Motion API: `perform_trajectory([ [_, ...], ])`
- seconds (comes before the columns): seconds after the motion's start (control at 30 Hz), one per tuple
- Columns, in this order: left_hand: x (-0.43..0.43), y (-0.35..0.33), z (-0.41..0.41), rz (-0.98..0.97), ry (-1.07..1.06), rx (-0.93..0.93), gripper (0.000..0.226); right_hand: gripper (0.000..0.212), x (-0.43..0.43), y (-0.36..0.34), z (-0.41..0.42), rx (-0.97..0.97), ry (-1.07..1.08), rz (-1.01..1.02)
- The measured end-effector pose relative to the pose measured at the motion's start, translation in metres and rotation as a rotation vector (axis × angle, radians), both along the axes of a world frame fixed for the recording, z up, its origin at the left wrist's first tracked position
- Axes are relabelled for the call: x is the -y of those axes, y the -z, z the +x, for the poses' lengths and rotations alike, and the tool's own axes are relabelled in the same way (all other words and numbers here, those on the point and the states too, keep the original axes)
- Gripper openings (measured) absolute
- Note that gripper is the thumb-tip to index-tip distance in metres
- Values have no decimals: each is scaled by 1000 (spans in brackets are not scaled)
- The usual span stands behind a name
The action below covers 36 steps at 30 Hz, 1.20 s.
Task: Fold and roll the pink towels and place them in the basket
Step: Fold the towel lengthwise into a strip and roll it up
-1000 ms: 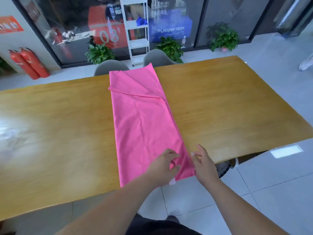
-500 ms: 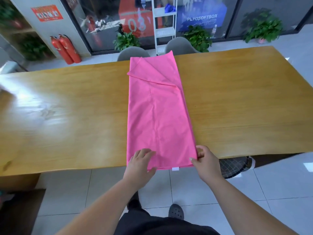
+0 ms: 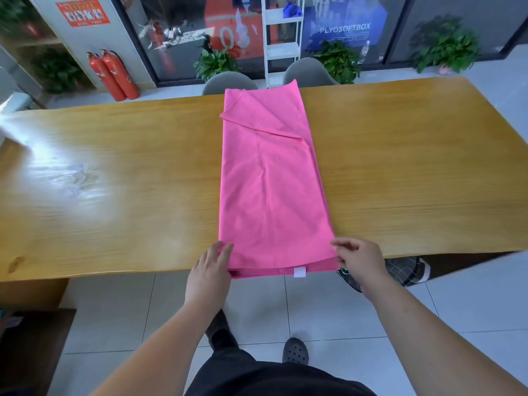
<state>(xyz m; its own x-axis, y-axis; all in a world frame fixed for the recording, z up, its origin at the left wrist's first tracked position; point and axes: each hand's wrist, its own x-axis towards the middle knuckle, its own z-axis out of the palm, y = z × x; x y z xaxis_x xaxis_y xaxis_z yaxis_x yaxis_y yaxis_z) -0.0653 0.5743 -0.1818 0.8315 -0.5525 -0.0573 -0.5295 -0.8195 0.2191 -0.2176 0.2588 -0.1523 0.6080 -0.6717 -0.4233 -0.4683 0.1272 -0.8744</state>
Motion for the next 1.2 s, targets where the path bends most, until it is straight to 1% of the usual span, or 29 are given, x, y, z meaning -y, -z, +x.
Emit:
perform_trajectory([
  [0.07,-9,-5,3,-74,-80,-19,74,22,0,-14,1,158,44,1],
  [0.1,-12,-7,4,-112,-122,-44,72,21,0,-14,-2,170,49,-32],
  [0.17,-18,-6,5,-160,-212,-101,73,24,0,-5,-9,32,-12,-124],
  [0.23,-21,-1,2,-145,-269,-147,77,26,0,11,-16,-132,-64,-150],
  [0.27,-22,1,1,-133,-289,-166,78,26,0,16,-19,-167,-77,-153],
  [0.4,-20,4,-2,-129,-384,-206,71,21,-4,18,-19,-195,-90,-232],
  [0.57,-21,7,-12,-131,-447,-243,46,13,-11,29,-25,-237,-66,-268],
  [0.67,-20,10,-18,-137,-463,-337,35,14,-11,30,-28,-291,-33,-287],
  [0.7,-19,11,-19,-180,-471,-393,34,17,-12,31,-29,-311,-30,-292],
  [0.77,-15,10,-22,-330,-525,-504,28,21,-14,32,-31,-334,-52,-294],
  [0.83,-10,4,-23,-461,-609,-558,22,23,-16,32,-31,-318,-98,-247],
  [0.9,-7,-1,-23,-535,-654,-588,26,21,-19,33,-30,-280,-123,-177],
  [1.0,-4,-3,-19,-600,-704,-608,33,18,-20,33,-28,-205,-74,-106],
  [1.1,-3,-2,-14,-629,-763,-613,26,15,-17,32,-29,-119,-41,-43],
  [1.2,-11,4,-11,-646,-747,-649,22,17,-13,28,-33,-61,-49,14],
])
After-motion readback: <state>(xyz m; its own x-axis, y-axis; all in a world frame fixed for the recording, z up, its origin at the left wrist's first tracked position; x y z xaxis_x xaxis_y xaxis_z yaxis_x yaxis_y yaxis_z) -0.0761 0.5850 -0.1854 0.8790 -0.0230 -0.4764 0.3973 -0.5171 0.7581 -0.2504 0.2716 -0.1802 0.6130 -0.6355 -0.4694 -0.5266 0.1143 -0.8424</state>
